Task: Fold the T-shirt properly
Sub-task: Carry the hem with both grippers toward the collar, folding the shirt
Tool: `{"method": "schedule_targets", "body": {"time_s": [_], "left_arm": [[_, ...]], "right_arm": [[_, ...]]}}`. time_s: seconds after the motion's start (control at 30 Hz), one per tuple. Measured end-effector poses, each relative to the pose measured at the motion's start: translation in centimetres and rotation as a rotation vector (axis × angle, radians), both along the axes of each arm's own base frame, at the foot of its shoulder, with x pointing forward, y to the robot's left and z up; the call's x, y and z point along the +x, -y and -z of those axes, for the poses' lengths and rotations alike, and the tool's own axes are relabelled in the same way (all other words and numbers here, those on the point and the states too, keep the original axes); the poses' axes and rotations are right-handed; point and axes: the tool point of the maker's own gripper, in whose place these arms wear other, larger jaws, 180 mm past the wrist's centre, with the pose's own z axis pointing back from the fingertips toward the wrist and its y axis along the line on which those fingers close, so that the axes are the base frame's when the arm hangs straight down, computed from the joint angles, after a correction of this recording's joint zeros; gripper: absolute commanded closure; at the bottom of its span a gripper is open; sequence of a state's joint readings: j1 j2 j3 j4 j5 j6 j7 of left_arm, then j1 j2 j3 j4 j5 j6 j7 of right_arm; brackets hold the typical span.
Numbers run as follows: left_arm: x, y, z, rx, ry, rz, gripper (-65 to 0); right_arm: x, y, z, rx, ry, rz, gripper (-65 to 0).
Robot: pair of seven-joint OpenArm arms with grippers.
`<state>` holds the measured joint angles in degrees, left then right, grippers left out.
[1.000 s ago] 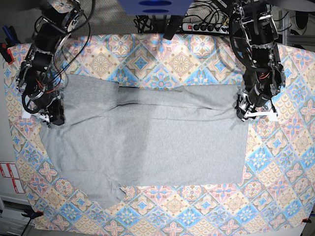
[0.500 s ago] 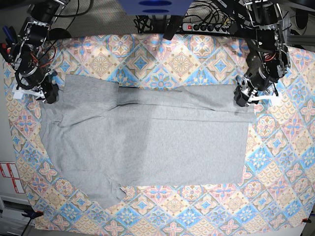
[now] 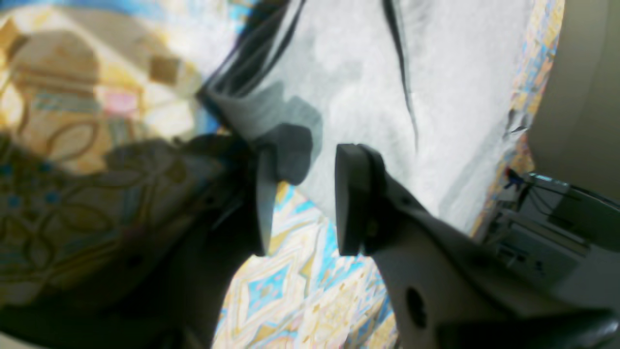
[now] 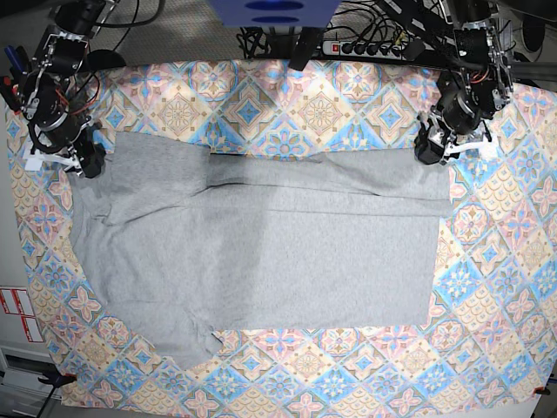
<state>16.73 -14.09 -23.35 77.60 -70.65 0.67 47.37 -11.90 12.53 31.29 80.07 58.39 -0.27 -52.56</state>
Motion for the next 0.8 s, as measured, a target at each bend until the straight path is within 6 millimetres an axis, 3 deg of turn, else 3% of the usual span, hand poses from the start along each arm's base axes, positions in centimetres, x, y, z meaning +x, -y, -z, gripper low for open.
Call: {"method": "schedule_targets", "body": {"time_s": [0.13,0.4,0.63,0.8], "left_arm": [[-1.0,0.1,0.3,-0.022,-0.013,-0.012,-21.7],[-0.9,0.1,0.3,-0.021,-0.012,-0.013,-21.7],[2.5,0.0,0.5,-0.045,0.016,-0.037,-21.6],[3.5,0.5,0.5,-0.012,0.016,-0.012,-18.4]], "right_arm": [[0.0,0.0,0.0,0.000,0.000,-0.001,-23.2],[0.2,-0.1,-0.1,0.000,0.002,-0.003,-23.2],[0.1,-0.1,0.0,0.001,0.002,-0.002,-23.2],[0.1,-0.1,0.0,0.001,0.002,-0.003,-23.4]]}}
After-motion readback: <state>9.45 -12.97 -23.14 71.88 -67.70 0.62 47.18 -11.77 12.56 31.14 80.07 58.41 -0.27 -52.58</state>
